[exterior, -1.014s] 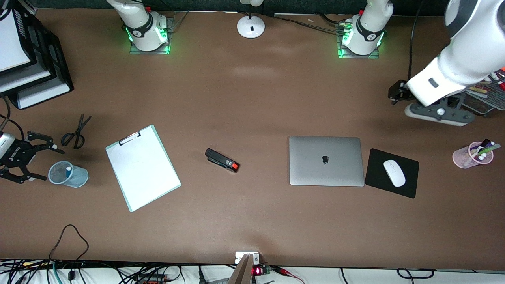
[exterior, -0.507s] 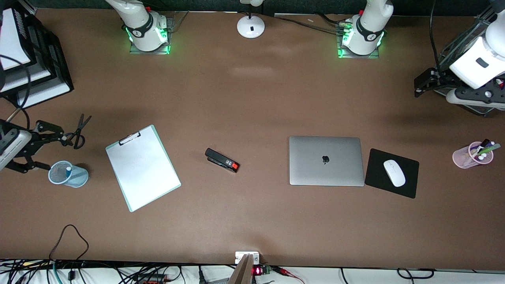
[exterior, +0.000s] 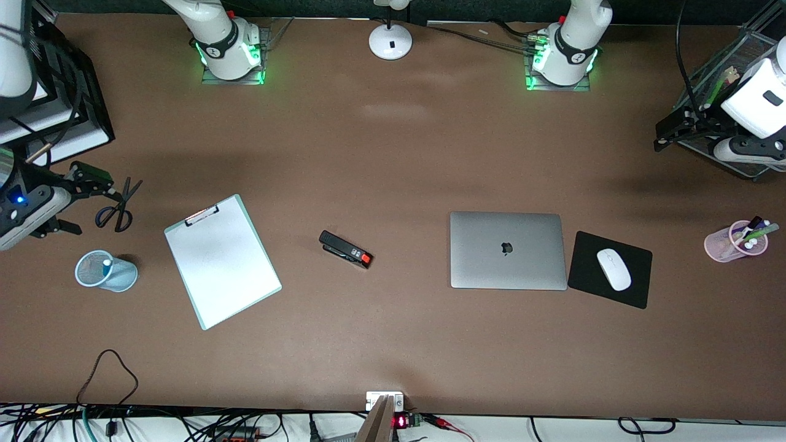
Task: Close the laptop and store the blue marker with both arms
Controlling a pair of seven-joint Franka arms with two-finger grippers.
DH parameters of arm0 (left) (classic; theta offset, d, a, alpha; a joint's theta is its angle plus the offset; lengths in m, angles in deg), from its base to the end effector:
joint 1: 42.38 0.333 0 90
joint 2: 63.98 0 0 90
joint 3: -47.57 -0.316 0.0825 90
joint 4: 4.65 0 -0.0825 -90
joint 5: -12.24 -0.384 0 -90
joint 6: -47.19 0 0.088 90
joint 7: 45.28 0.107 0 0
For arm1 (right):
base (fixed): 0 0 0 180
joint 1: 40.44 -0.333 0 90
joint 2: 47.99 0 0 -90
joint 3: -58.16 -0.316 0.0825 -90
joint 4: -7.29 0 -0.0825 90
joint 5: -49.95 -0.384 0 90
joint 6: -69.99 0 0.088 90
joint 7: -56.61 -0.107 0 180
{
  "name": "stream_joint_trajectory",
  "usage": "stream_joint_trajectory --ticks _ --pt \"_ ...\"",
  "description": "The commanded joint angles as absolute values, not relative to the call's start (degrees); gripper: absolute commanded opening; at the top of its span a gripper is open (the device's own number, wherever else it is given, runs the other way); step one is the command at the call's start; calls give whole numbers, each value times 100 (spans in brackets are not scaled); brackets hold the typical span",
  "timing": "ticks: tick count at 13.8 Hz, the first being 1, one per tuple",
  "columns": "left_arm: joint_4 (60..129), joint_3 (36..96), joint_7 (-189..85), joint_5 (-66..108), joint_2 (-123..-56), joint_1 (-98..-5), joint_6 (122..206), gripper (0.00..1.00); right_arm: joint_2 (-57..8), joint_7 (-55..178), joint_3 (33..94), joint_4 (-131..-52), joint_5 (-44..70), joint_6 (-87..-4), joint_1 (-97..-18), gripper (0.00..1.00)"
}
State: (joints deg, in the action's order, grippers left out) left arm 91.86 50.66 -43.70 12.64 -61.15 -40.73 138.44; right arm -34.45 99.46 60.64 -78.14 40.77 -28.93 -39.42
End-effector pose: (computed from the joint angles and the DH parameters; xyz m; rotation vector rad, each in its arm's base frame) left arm 0.5385 -0.0149 0.5997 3.1354 -0.0820 -0.0666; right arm 0.6343 -0.0212 0.5366 -2.8404 -0.9777 -0.0869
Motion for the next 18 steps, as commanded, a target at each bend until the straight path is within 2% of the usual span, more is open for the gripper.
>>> stream_joint_trajectory --ticks 1,5,11,16,18 --pt "9282 5055 -4194 1339 -6064 -4053 13930 100 -3804 9416 6062 -7981 4222 -2556 -4000 100" --pt "9203 5056 -4185 1330 -6213 -4045 13912 100 -4121 7950 6044 -7972 4458 -1861 -4114 100" --pt "9177 5012 -3974 1321 -6239 -4062 13938 100 -4561 6455 6044 -7998 4722 -1395 -4175 100" --pt "9177 5029 -4027 1119 -6239 -4194 13956 100 -4798 5743 6044 -8314 4907 -1552 -4351 100" --pt "9177 5012 -4018 1119 -6239 -4211 13956 100 -5061 5670 6044 -8769 4951 -1998 -4378 100"
